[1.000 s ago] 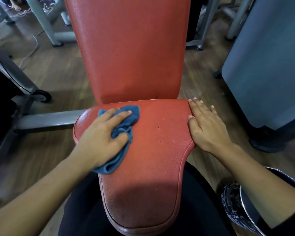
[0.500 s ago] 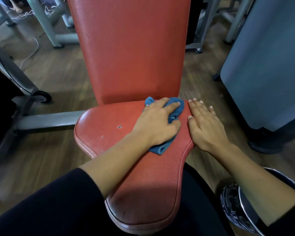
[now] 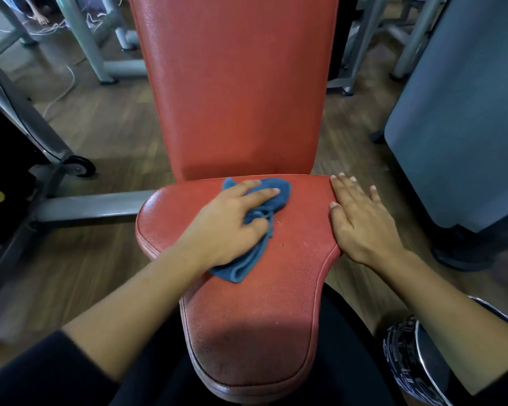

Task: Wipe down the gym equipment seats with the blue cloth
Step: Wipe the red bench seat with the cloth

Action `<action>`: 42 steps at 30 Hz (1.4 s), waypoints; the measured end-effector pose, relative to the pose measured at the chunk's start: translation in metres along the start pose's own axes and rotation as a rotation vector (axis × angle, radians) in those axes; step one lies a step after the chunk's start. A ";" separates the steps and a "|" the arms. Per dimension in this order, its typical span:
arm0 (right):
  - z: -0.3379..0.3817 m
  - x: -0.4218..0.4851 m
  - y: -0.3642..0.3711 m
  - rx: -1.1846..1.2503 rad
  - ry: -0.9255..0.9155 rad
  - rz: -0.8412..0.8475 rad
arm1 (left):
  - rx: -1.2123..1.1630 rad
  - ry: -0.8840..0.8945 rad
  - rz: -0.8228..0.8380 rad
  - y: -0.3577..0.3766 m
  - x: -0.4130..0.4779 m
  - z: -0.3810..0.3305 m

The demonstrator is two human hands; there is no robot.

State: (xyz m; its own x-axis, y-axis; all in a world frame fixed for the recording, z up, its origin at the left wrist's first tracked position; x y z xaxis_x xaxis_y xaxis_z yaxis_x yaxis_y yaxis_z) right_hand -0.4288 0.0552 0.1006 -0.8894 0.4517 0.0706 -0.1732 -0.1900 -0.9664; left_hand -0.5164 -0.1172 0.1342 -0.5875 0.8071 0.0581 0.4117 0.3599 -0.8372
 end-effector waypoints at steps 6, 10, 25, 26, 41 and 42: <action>0.002 0.002 0.000 0.010 -0.008 -0.010 | 0.067 -0.323 -0.228 -0.058 -0.017 0.089; 0.002 0.002 0.001 0.022 -0.010 -0.017 | 0.065 -0.293 -0.191 -0.034 -0.003 0.059; -0.001 0.003 0.002 0.029 -0.024 -0.009 | -0.154 0.307 0.159 0.005 -0.067 -0.066; 0.000 0.003 0.002 0.025 -0.024 -0.006 | -0.165 0.327 0.176 0.006 -0.069 -0.068; 0.006 0.003 -0.001 -0.071 -0.046 0.023 | 0.046 -0.229 -0.226 -0.052 -0.019 0.077; 0.006 0.003 -0.001 -0.074 -0.049 0.016 | 0.057 -0.274 -0.271 -0.054 -0.017 0.077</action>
State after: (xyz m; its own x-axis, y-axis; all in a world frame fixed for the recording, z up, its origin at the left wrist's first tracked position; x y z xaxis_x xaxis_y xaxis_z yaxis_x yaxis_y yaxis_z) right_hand -0.4340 0.0521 0.1037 -0.9116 0.4059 0.0647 -0.1282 -0.1313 -0.9830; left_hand -0.5819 -0.1866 0.1368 -0.8374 0.5284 0.1401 0.1814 0.5103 -0.8407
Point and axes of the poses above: each hand's wrist, its own x-axis towards the middle knuckle, its own y-axis out of the palm, z = x × y, the point moved 10 cm from there along x, towards the middle knuckle, and after that the axes turned 3 degrees about -x, right-handed, at the moved point
